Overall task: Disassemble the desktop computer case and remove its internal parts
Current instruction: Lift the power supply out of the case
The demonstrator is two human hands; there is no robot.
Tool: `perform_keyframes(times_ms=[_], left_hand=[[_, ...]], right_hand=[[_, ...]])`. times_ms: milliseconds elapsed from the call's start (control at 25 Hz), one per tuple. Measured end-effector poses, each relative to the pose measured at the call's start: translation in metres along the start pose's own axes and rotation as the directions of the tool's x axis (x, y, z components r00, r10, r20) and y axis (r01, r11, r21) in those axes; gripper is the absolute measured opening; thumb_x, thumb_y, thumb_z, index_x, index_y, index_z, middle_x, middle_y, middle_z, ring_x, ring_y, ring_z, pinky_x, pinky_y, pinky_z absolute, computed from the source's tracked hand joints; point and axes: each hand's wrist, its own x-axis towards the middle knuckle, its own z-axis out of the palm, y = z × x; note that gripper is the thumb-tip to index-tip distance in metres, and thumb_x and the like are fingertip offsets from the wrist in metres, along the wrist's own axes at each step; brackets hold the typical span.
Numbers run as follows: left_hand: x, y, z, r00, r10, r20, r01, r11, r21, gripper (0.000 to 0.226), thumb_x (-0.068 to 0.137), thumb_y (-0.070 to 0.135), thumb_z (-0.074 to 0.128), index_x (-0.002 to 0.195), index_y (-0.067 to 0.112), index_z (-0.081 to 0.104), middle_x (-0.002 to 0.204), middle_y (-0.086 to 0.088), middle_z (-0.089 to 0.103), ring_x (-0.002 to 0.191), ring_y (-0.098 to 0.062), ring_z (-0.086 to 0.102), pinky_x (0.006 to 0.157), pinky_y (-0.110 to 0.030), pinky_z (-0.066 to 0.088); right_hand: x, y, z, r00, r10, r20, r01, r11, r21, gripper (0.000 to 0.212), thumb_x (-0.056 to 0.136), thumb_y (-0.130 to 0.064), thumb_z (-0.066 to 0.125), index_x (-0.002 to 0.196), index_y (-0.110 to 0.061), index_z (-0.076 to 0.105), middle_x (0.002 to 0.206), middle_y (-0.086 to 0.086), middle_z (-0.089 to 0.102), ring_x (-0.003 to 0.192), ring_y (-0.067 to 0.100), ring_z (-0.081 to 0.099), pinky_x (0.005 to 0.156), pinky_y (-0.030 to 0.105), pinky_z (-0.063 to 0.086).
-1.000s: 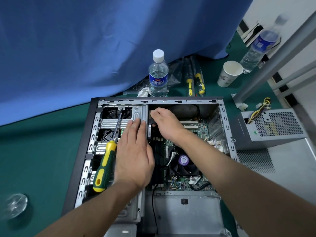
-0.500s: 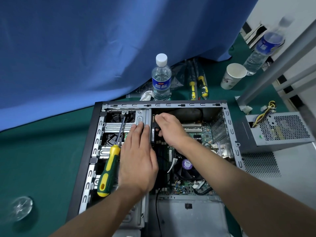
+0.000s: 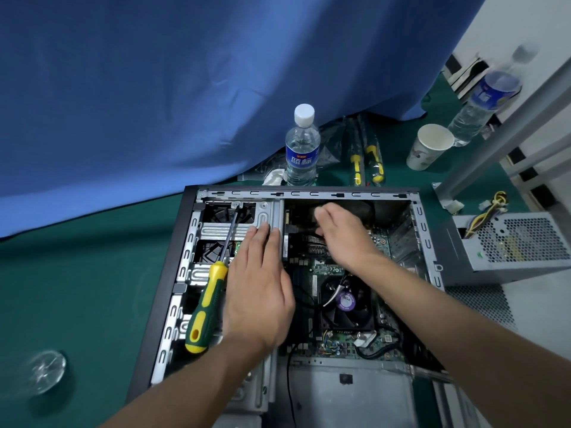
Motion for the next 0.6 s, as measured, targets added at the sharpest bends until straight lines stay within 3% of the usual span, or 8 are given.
perform_keyframes(times_ms=[80, 160, 360, 520, 600], left_hand=[[0.0, -0.001, -0.001, 1.0, 0.001, -0.003, -0.001, 1.0, 0.0, 0.057, 0.097, 0.019, 0.035, 0.153, 0.013, 0.027, 0.16, -0.003, 0.023, 0.149, -0.015, 0.009, 0.12, -0.027, 0.002], [0.0, 0.001, 0.0, 1.0, 0.004, -0.002, -0.004, 1.0, 0.001, 0.058, 0.097, 0.02, 0.036, 0.153, 0.014, 0.026, 0.16, -0.002, 0.022, 0.149, -0.014, 0.009, 0.12, -0.026, 0.0], [0.0, 0.0, -0.001, 1.0, 0.004, -0.009, -0.004, 1.0, -0.002, 0.057, 0.097, 0.019, 0.039, 0.152, 0.013, 0.029, 0.16, -0.003, 0.023, 0.148, -0.016, 0.011, 0.12, -0.026, 0.002], [0.001, 0.001, 0.0, 1.0, -0.003, 0.011, 0.003, 1.0, 0.005, 0.055, 0.098, 0.019, 0.039, 0.152, 0.011, 0.029, 0.16, -0.004, 0.023, 0.148, -0.017, 0.014, 0.122, -0.031, 0.008], [0.001, 0.0, 0.0, 1.0, -0.004, 0.011, 0.004, 1.0, 0.011, 0.055, 0.098, 0.018, 0.04, 0.152, 0.011, 0.03, 0.159, -0.005, 0.024, 0.148, -0.018, 0.015, 0.122, -0.032, 0.009]], right_hand=[[-0.012, 0.003, -0.009, 0.995, -0.071, -0.075, 0.066, 0.996, -0.064, 0.032, 0.105, -0.033, 0.035, 0.093, -0.012, 0.055, 0.085, 0.004, 0.061, 0.081, 0.023, 0.057, 0.069, 0.036, 0.041], [-0.029, 0.004, -0.014, 0.987, -0.16, -0.03, 0.152, 0.97, -0.189, 0.028, 0.105, -0.032, 0.036, 0.093, -0.014, 0.054, 0.086, 0.001, 0.056, 0.081, 0.02, 0.053, 0.068, 0.033, 0.034], [-0.077, -0.001, -0.035, 0.953, -0.299, -0.049, 0.277, 0.924, -0.264, 0.033, 0.102, -0.041, 0.031, 0.11, -0.022, 0.056, 0.095, -0.005, 0.056, 0.087, 0.014, 0.056, 0.079, 0.035, 0.045], [-0.114, 0.001, -0.03, 0.959, -0.24, 0.148, 0.277, 0.899, -0.339, 0.027, 0.103, -0.042, 0.036, 0.122, -0.029, 0.05, 0.105, -0.009, 0.061, 0.091, 0.008, 0.06, 0.083, 0.029, 0.052], [-0.129, 0.007, -0.017, 0.948, -0.208, 0.242, 0.293, 0.866, -0.404, 0.026, 0.103, -0.04, 0.037, 0.121, -0.025, 0.048, 0.105, -0.003, 0.06, 0.09, 0.016, 0.063, 0.079, 0.033, 0.053]])
